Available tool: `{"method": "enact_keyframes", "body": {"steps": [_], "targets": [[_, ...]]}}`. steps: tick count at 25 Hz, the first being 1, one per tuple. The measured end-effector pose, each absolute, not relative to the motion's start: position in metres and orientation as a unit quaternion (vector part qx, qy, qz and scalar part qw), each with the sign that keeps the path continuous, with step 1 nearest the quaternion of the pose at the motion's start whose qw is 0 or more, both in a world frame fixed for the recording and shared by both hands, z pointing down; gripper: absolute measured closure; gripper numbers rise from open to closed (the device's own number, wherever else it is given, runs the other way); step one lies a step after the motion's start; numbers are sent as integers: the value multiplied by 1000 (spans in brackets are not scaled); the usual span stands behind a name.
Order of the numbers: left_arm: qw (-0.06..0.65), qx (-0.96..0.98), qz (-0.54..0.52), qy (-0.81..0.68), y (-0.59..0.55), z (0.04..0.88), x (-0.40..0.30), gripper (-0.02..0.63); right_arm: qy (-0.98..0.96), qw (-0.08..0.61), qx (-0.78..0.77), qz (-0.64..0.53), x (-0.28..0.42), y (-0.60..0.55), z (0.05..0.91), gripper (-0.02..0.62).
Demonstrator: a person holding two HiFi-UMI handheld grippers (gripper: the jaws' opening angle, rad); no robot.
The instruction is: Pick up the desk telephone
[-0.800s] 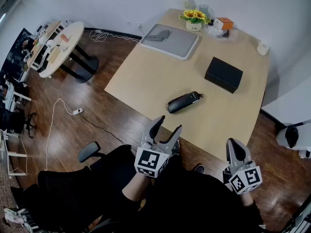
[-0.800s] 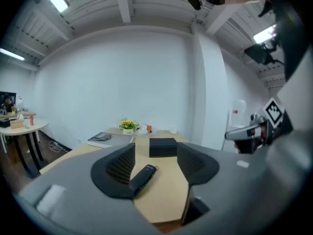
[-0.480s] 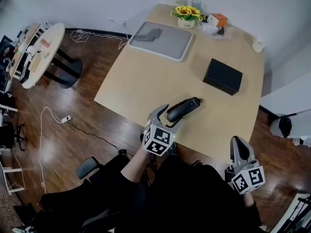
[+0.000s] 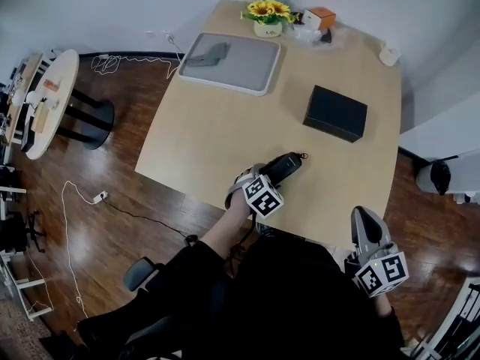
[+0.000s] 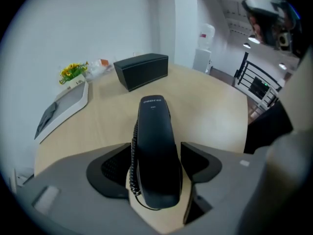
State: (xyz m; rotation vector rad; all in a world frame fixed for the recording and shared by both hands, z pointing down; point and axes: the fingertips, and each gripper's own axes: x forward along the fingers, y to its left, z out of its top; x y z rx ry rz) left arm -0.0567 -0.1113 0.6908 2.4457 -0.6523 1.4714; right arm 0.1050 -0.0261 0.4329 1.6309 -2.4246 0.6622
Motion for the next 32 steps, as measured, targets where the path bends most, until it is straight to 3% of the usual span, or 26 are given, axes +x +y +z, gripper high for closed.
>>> {"method": "enact_keyframes", "body": {"steps": [7, 13, 15, 19, 23, 32], "targets": [[105, 801, 559, -188, -104, 718, -55, 300, -806, 55, 540, 237, 119, -39, 440, 595], [106, 811, 541, -198, -107, 722, -56, 297, -802, 44, 543, 245, 133, -43, 447, 595], [130, 817, 520, -211, -108, 722, -57, 337, -803, 41, 543, 244, 136, -43, 447, 595], [219, 819, 476, -234, -99, 712, -57, 341, -805, 36, 540, 242, 140, -42, 444, 595], [260, 831, 416, -263, -92, 666, -50, 342, -808, 33, 536, 243, 145, -46, 443, 595], [201, 890, 207, -353, -74, 484, -51, 339, -826, 22, 516, 227, 139, -63, 434, 595]]}}
